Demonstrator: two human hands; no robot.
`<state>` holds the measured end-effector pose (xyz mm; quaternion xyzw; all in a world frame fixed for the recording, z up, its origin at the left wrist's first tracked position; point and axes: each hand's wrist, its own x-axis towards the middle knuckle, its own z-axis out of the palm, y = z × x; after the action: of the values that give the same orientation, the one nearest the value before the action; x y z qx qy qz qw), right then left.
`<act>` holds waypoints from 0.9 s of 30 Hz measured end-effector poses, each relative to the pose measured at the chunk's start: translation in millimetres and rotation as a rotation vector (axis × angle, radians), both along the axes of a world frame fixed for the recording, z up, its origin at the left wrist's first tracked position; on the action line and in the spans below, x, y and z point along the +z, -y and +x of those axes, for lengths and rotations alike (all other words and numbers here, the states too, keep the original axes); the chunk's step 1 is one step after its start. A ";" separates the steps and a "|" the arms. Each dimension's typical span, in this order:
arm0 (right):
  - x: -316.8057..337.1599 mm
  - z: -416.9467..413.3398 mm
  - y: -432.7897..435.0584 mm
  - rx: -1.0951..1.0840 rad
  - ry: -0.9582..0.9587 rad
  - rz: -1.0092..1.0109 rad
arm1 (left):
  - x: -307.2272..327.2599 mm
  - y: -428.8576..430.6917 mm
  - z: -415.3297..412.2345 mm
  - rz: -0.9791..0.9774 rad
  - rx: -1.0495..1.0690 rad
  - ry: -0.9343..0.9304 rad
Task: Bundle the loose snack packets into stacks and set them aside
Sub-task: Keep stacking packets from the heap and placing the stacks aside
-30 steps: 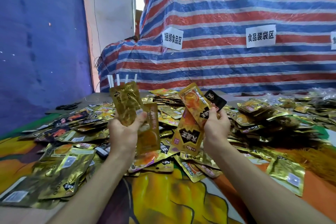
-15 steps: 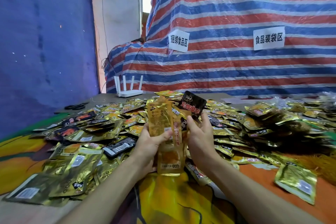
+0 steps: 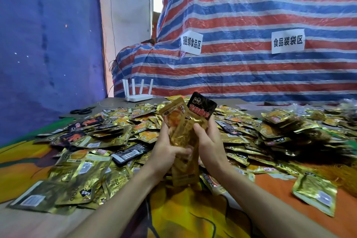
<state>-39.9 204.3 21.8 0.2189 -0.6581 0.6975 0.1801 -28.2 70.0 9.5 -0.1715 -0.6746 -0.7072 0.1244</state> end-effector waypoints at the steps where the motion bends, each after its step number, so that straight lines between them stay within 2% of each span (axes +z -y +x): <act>1: -0.8 -0.6 -0.2 -0.019 -0.006 0.000 | -1.4 0.0 0.5 -0.001 -0.031 0.018; 4: -0.7 -0.6 -3.3 -0.046 -0.002 -0.010 | -2.6 -2.5 3.9 -0.066 -0.076 0.058; 7: 0.7 1.7 -5.4 -0.056 -0.027 0.011 | -2.9 -5.1 4.8 -0.187 0.024 -0.017; 11: 0.9 3.4 -3.1 -0.009 -0.097 -0.005 | 1.6 -8.5 9.5 -0.255 0.092 -0.107; 15: -2.4 6.0 0.5 0.090 -0.099 -0.107 | 3.9 -7.7 10.6 -0.190 0.097 -0.228; 21: -9.9 3.8 4.2 0.021 0.047 -0.067 | -4.1 -6.5 9.5 -0.195 0.044 -0.009; 27: -10.4 8.6 5.5 0.075 0.064 -0.144 | -7.9 -8.8 13.4 -0.222 0.025 -0.094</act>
<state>-31.3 198.8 11.4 0.2072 -0.6030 0.7560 0.1481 -14.8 78.9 1.6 -0.2087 -0.7441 -0.6178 0.1449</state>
